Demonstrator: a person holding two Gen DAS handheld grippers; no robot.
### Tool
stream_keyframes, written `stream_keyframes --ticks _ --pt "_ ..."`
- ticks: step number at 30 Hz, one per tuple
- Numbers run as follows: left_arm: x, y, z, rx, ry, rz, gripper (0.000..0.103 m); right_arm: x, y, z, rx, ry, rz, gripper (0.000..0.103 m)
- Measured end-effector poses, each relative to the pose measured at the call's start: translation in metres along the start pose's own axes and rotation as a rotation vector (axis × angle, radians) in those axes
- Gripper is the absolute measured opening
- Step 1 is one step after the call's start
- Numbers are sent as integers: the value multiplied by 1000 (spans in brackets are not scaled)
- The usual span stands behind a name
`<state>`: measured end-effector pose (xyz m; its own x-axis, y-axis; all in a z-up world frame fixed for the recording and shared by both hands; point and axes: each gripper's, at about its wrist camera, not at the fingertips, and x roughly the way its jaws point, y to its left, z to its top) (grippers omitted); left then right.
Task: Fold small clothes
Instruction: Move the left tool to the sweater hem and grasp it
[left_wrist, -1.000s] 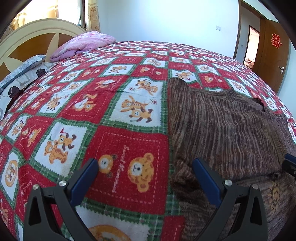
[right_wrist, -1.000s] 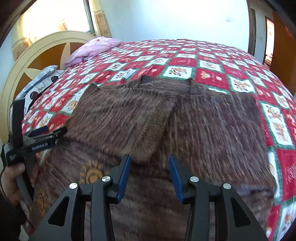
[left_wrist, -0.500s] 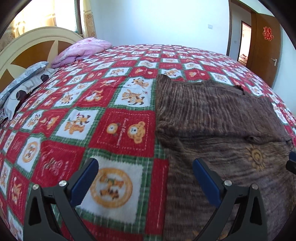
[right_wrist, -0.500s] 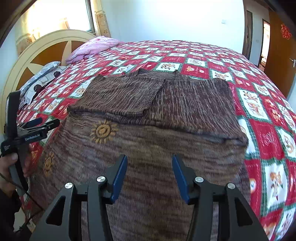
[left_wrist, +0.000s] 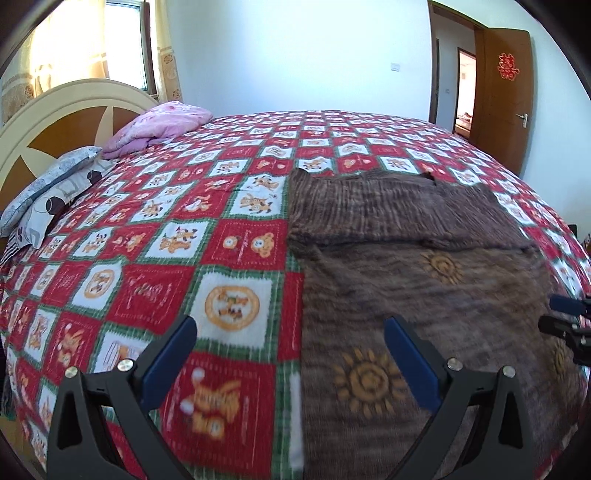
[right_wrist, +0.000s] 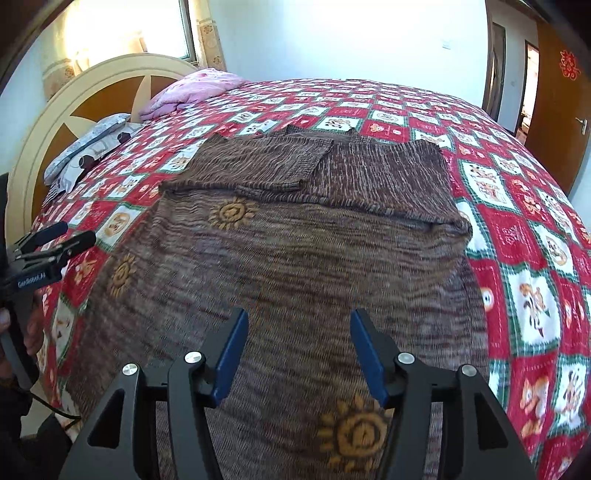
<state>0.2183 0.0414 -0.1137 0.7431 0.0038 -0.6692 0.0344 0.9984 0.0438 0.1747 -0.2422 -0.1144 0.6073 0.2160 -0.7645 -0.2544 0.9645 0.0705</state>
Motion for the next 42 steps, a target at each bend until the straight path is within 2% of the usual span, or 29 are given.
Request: stream_keyframes --ticks 10,18,24,28,32,36,39,40,42 --pt "-32 -3 -42 51 31 -6 103 -20 7 -33 -19 30 -15 59" --pt "-50 12 -76 22 93 -40 102 -32 9 -72 -24 83 -25 59" --pt "-51 18 -104 -48 190 -97 84 -39 15 -94 -37 112 -30 59" --pt "-55 5 -119 -64 231 -157 63 -46 19 -102 -35 92 -24 60" --pt "-52 -6 -131 -72 292 -199 57 -46 21 -104 -37 87 -19 60" --pt "-52 -10 -133 -72 287 -193 52 -46 20 -106 -31 81 -20 60" --pt "-53 -12 -135 -76 280 -228 22 -43 17 -107 -18 85 -26 60" --pt "-54 -13 -135 -69 279 -235 16 -42 16 -107 -15 87 -28 60" --pt "-56 -20 -136 -41 269 -224 16 -42 15 -107 -8 90 -31 61"
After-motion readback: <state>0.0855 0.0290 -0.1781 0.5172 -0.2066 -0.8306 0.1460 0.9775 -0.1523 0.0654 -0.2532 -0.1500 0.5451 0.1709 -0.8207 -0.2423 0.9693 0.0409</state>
